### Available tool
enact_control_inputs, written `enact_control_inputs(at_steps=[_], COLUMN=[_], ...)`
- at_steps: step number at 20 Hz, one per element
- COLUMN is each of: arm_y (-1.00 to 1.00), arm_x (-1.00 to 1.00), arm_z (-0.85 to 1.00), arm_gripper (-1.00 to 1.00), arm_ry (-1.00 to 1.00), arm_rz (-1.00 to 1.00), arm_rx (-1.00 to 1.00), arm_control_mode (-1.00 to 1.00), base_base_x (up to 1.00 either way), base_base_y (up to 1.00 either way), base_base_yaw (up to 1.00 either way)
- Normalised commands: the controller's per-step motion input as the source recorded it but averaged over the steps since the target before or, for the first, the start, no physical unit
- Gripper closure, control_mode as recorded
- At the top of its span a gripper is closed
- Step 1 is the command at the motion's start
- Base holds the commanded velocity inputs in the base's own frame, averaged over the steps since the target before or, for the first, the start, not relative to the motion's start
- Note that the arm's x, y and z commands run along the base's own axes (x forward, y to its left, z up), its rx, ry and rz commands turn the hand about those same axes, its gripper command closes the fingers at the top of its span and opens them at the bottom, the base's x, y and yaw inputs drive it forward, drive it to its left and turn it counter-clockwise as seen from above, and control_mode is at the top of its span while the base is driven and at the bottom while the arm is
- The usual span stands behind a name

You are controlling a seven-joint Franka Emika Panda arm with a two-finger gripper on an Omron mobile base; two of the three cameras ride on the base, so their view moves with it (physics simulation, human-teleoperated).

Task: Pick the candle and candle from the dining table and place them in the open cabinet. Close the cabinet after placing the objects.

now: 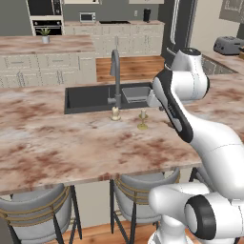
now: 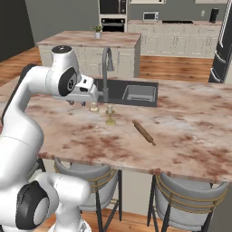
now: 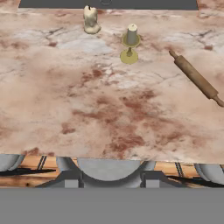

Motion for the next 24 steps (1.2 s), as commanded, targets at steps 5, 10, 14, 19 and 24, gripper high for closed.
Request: enact_control_inputs(at_steps=[5,10,14,19,24], arm_y=[-0.18,-0.37,-0.33,-0.11,0.00], arm_x=[-0.07,-0.02,0.00,0.00,0.00], arm_z=[-0.07,0.00,0.00,-0.04,-0.01], arm_gripper=[-1.00,-1.00,-1.00,-1.00,-1.00], arm_ry=[-0.03,-0.02,0.00,-0.05,-0.01], arm_rz=[0.01,0.00,0.03,0.05,0.01], arm_rx=[0.00,0.00,0.00,0.00,0.00], arm_control_mode=[-1.00,-1.00,-1.00,-1.00,-1.00], base_base_x=[0.00,0.00,0.00,0.00,0.00], base_base_y=[0.00,0.00,0.00,0.00,0.00], base_base_yaw=[0.00,0.00,0.00,0.00,0.00])
